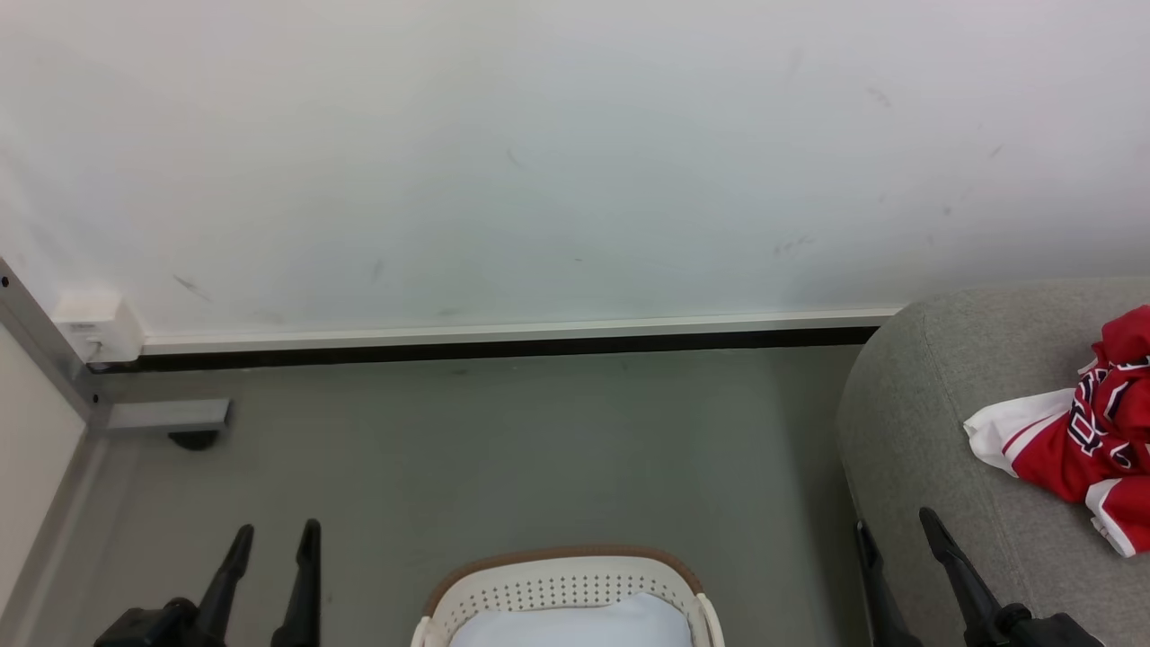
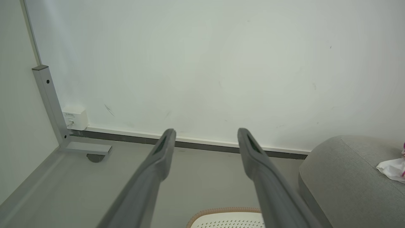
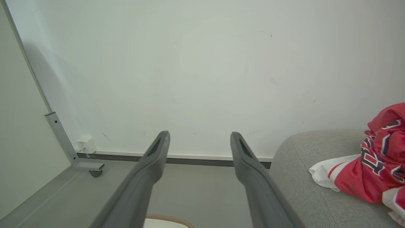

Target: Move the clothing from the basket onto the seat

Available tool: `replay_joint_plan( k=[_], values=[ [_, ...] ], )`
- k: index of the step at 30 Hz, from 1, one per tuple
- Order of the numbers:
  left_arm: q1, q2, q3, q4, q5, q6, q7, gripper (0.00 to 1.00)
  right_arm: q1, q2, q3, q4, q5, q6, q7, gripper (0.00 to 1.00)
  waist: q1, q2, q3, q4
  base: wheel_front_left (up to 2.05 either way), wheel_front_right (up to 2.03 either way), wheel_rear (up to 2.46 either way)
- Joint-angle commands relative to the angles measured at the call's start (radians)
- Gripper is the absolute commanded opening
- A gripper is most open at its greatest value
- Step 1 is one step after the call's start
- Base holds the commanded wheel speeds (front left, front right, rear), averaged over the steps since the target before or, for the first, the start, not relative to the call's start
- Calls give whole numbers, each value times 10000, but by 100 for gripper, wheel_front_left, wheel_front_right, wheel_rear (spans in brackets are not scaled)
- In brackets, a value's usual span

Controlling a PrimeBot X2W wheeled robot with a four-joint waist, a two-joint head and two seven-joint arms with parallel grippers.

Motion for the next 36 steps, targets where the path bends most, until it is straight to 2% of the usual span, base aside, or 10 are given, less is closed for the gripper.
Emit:
replay_joint_plan(
  k=[1, 16, 17, 20, 36],
  values=[
    [-14, -5, -4, 0, 48, -26, -4, 100, -113, 7, -2, 42, 60, -22, -30, 100, 0, 0, 10, -16, 0, 0, 0],
    [14, 139, -184, -65, -144, -30, -4, 100, -94, 8, -63, -47, 179, -22, -29, 100, 0, 0, 33, -61, 0, 0, 0],
    [1, 80, -217, -36, -110, -2, 0, 0, -29, 4, -44, -35, 68, 0, -2, 0, 0, 0, 32, -62, 0, 0, 0],
    [101, -54, -307, 185, -132, 2, 11, 0, 123, 4, -6, 151, 79, 2, 18, 0, 0, 0, 31, -63, 0, 0, 0],
    [-195, -285, 20, 197, -2808, -3, 808, 0, -212, -189, -297, 318, 3162, -1, 599, 0, 0, 0, 55, 0, 0, 0, 0]
  ],
)
